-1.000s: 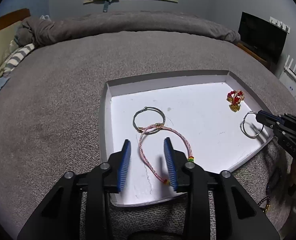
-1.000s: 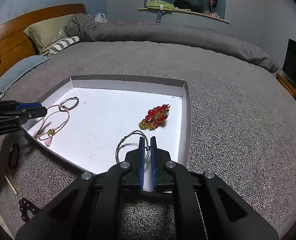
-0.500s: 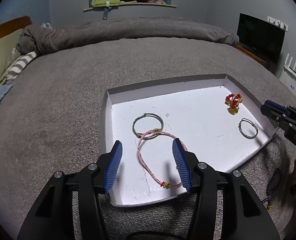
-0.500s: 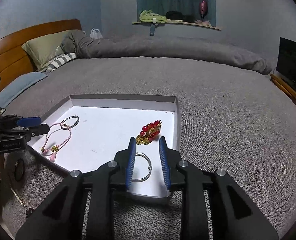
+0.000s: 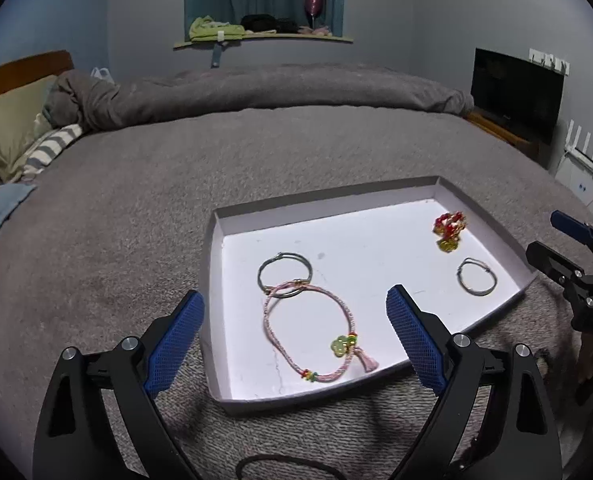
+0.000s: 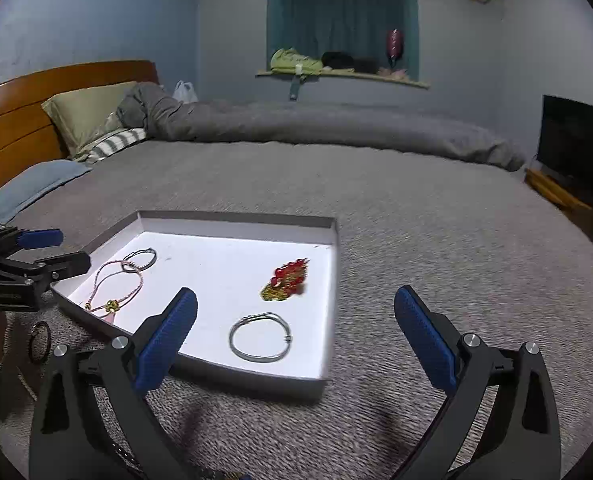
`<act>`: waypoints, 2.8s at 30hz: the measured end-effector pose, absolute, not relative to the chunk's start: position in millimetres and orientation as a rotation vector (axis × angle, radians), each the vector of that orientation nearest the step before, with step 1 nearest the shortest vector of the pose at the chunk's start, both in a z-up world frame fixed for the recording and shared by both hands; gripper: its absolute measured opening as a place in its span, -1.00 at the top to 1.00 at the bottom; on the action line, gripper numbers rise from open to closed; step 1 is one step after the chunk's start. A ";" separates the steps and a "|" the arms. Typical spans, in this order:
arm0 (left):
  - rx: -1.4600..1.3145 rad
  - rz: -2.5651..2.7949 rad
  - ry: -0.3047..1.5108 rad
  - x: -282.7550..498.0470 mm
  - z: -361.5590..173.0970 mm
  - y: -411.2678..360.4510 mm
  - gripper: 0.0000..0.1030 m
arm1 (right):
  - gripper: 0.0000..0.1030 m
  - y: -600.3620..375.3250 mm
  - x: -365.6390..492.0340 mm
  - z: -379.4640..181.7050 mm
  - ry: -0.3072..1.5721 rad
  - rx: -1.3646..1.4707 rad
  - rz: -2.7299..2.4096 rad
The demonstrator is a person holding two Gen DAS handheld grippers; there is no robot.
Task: Organize jewelry
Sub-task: 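Move both open grippers back over the remaining jewelry, then grasp the black hair tie with the left gripper while the right gripper grasps the blue-and-gold beaded bracelet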
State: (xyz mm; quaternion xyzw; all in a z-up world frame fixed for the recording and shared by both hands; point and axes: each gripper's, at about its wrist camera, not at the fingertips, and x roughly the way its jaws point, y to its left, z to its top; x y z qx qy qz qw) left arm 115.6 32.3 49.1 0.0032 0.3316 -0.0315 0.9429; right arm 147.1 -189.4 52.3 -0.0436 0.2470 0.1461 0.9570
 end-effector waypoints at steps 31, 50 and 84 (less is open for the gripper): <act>0.018 -0.044 0.682 28.1 18.8 42.6 -0.87 | -0.89 -230.7 97.6 28.6 0.564 0.034 0.237; -0.043 -0.078 0.776 28.1 1.7 51.4 -0.87 | -0.89 -225.9 75.4 6.9 0.661 -0.047 0.271; -0.036 -0.080 0.852 35.1 -7.8 55.3 0.40 | 0.19 -209.3 72.1 -7.6 0.778 -0.108 0.361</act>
